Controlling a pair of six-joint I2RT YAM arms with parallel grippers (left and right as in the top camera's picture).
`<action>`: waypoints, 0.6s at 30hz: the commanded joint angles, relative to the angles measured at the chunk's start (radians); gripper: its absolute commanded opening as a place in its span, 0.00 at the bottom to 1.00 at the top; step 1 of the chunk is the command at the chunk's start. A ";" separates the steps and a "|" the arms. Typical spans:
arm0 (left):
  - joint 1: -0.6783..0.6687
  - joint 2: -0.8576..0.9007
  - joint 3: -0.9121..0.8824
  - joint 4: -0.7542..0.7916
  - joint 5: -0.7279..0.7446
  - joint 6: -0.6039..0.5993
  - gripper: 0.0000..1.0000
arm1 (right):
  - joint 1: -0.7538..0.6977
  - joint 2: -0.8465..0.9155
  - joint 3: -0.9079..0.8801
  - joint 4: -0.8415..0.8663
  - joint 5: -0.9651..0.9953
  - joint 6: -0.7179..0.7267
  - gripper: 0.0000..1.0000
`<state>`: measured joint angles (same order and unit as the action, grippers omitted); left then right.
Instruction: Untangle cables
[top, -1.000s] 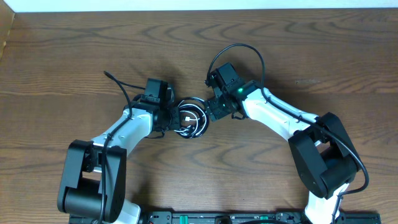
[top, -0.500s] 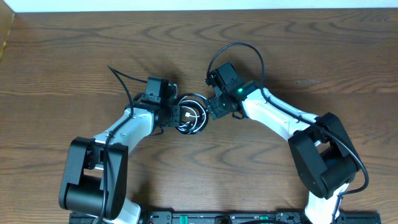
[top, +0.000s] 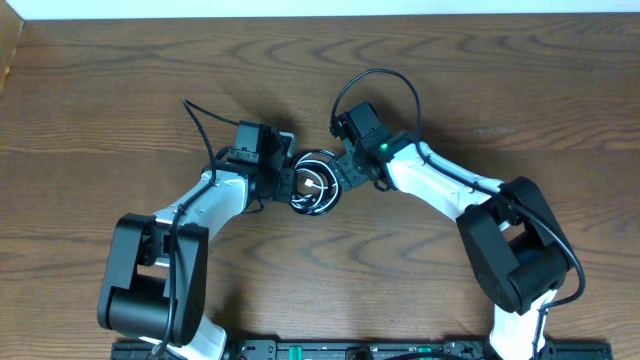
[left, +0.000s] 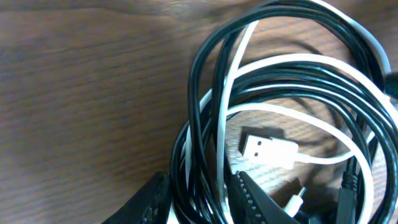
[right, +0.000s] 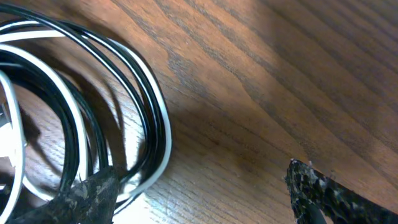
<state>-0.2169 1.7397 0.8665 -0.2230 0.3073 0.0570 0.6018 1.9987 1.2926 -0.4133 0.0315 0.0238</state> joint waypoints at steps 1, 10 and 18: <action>-0.024 0.056 -0.026 -0.020 0.041 0.072 0.34 | 0.005 0.012 -0.006 0.008 0.017 -0.023 0.83; -0.072 0.056 -0.026 -0.020 0.032 0.126 0.34 | -0.032 0.016 -0.006 -0.004 0.023 -0.030 0.81; -0.072 0.056 -0.026 -0.021 0.021 0.126 0.34 | -0.056 0.016 -0.031 -0.056 0.022 -0.041 0.85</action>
<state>-0.2832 1.7451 0.8665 -0.2195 0.3386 0.1658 0.5491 2.0010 1.2831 -0.4709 0.0425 -0.0025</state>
